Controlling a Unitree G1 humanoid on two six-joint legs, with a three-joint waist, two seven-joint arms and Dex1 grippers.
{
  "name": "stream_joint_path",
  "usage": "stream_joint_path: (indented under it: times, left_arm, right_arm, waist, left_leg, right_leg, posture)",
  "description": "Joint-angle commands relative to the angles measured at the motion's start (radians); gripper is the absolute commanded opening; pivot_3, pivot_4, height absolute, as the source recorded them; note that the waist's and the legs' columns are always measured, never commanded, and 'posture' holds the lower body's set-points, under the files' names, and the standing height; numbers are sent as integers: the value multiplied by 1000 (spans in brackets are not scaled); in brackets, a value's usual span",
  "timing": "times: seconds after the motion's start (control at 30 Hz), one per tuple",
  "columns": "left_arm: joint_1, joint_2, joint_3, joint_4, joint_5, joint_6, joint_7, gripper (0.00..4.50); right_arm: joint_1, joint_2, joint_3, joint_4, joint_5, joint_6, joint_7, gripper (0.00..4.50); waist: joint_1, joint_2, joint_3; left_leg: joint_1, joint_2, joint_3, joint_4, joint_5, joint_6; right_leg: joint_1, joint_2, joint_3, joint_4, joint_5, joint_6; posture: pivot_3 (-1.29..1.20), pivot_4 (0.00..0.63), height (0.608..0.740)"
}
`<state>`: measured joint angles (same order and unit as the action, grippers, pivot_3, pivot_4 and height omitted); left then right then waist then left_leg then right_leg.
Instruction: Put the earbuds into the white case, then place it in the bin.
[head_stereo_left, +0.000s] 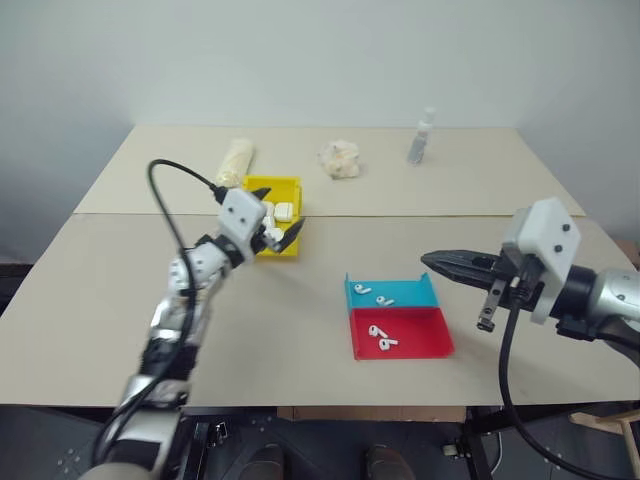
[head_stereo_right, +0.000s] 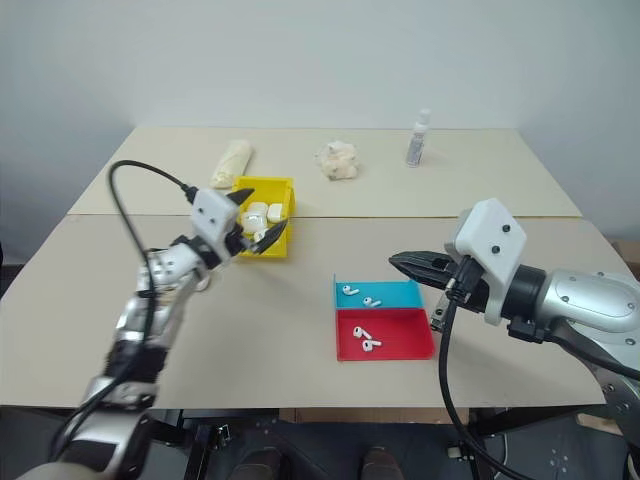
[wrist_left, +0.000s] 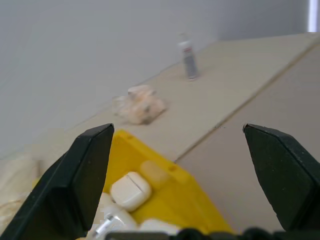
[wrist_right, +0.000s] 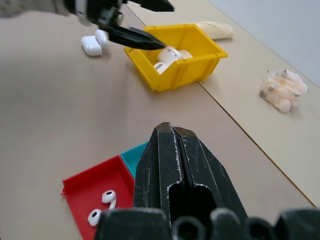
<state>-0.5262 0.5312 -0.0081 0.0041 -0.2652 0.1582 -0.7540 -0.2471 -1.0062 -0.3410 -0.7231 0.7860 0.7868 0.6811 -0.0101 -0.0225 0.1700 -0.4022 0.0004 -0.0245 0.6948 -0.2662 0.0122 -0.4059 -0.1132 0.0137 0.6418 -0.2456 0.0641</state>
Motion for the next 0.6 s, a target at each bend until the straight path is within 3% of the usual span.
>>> stream_joint_path:
  times: [0.03,0.2,0.33,0.6]
  left_arm:
    - [74,70,53,-152,-174,64,-180,4487]
    - [157,196,137,-230,-344,190,-325,4487]
    - [191,283,158,-222,-327,173,-405,4487]
    - [208,342,197,-232,-354,198,-450,4487]
  right_arm:
    - [45,-39,-74,5,-38,-64,80,0]
    - [212,-97,-194,81,-176,-288,356,0]
    - [323,-97,-304,167,-260,-525,593,0]
    - [423,-82,-354,215,-307,-598,689,0]
  waist:
    - [2,0,0]
    - [11,0,0]
    - [10,0,0]
    - [7,0,0]
  left_leg:
    - [1,0,0,0,0,0]
    - [2,0,1,0,0,1]
    - [4,0,2,0,0,1]
    - [5,1,2,-1,0,1]
  right_leg:
    - [1,0,0,0,0,0]
    - [2,0,0,-2,0,0]
    - [3,0,1,-5,-1,0]
    - [4,0,1,-6,-1,0]
  posture:
    - [0,150,740]
    - [0,150,740]
    - [0,150,740]
    - [0,150,740]
